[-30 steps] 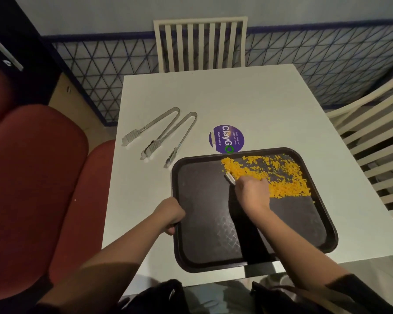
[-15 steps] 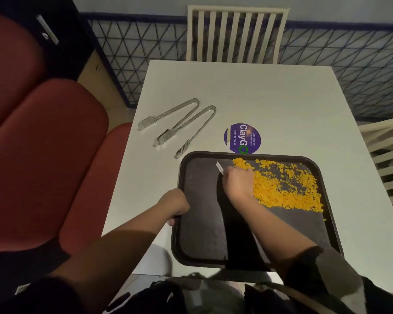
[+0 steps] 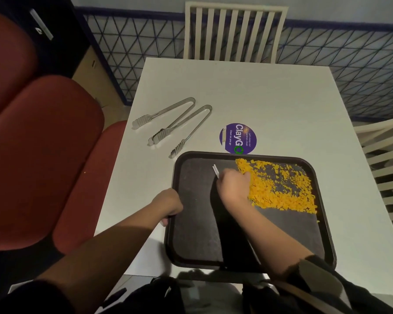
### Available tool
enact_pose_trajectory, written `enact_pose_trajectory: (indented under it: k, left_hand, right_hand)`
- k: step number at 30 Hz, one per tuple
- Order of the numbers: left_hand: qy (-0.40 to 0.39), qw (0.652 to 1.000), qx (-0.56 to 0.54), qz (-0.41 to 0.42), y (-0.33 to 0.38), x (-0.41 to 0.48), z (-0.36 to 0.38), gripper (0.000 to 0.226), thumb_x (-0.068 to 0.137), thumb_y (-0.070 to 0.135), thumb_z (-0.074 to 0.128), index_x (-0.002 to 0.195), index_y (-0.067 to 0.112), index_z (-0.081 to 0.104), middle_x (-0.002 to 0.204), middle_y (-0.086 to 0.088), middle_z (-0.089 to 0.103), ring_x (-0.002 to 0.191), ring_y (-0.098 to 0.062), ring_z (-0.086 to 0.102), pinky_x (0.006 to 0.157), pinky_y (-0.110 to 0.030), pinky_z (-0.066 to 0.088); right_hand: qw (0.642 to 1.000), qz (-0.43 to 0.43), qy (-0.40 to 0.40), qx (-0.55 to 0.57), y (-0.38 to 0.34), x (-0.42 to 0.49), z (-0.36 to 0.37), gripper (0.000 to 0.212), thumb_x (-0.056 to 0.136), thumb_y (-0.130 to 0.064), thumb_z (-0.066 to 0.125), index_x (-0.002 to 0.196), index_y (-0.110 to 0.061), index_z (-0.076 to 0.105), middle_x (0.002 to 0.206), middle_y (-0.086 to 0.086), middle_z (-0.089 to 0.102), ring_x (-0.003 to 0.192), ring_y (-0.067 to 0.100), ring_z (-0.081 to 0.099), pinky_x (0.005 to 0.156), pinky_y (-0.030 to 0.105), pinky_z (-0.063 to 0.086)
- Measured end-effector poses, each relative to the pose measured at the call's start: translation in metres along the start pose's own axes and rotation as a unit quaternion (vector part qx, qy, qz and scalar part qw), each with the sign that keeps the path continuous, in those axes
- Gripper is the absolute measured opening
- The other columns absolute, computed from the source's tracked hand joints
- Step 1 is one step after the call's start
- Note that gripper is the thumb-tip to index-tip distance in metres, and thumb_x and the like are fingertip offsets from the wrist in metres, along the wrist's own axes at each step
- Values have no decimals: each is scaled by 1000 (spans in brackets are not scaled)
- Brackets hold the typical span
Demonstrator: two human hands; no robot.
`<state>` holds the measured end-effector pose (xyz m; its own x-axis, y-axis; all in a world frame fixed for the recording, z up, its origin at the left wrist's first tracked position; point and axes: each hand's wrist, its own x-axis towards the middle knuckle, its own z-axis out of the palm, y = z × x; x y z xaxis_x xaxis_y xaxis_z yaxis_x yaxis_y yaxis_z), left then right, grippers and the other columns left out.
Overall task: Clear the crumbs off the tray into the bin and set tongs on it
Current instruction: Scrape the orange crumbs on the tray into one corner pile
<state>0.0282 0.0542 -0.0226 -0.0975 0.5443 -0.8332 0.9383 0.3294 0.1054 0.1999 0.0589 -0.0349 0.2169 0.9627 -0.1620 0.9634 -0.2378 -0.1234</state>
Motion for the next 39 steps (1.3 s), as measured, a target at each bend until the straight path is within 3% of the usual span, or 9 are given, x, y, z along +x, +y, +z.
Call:
enact_pose_trajectory:
  k: [8,14,17,20,26,32,39]
  left_hand:
    - [2,1000,-5,-3,1,-1,0,24,88,8,55,110,-2,59,99,-26,70,76,-34,75,74,-39,62]
    - [-5,1000,-16,-9,2,-3,-1,24,87,7,53,106,-5,59,95,-28,71,75,-37,74,73,-41,62]
    - [-8,1000,-21,-8,2,-2,0,23,86,7,54,107,-5,58,96,-28,70,75,-37,74,73,-43,62]
    - [-6,1000,-16,-9,2,-3,0,23,87,7,53,106,-5,59,96,-28,71,76,-36,74,73,-41,62]
    - [-1,1000,-15,-7,1,-3,0,25,87,9,54,108,-4,60,96,-27,71,74,-35,75,73,-41,62]
    - [6,1000,-11,-1,0,-3,1,25,86,8,54,108,-3,60,94,-25,71,73,-34,75,72,-40,62]
    - [2,1000,-17,0,0,-1,1,24,87,9,54,107,-3,61,94,-24,72,73,-34,75,71,-40,62]
  right_hand:
    - [988,154,-5,0,52,25,-17,19,89,-21,52,73,-17,62,76,5,69,75,26,62,92,38,33]
    - [975,218,8,41,84,19,-22,23,88,-20,54,68,-15,64,66,7,65,63,28,55,89,37,33]
    - [974,206,39,81,85,9,-27,21,88,-23,55,71,-15,64,70,7,68,70,28,59,93,39,32]
    - [982,141,42,118,63,-12,-25,14,86,-25,57,80,-18,68,77,4,70,77,27,61,90,37,30]
    - [997,24,-25,70,23,-39,-3,16,87,-26,54,87,-19,68,89,3,71,85,26,63,86,35,30]
    - [995,91,-4,31,56,-21,-10,20,91,-24,49,84,-19,68,81,4,70,74,26,62,82,35,32]
    - [986,162,16,14,91,-17,-22,26,89,-19,49,68,-15,64,63,3,64,60,26,56,92,38,32]
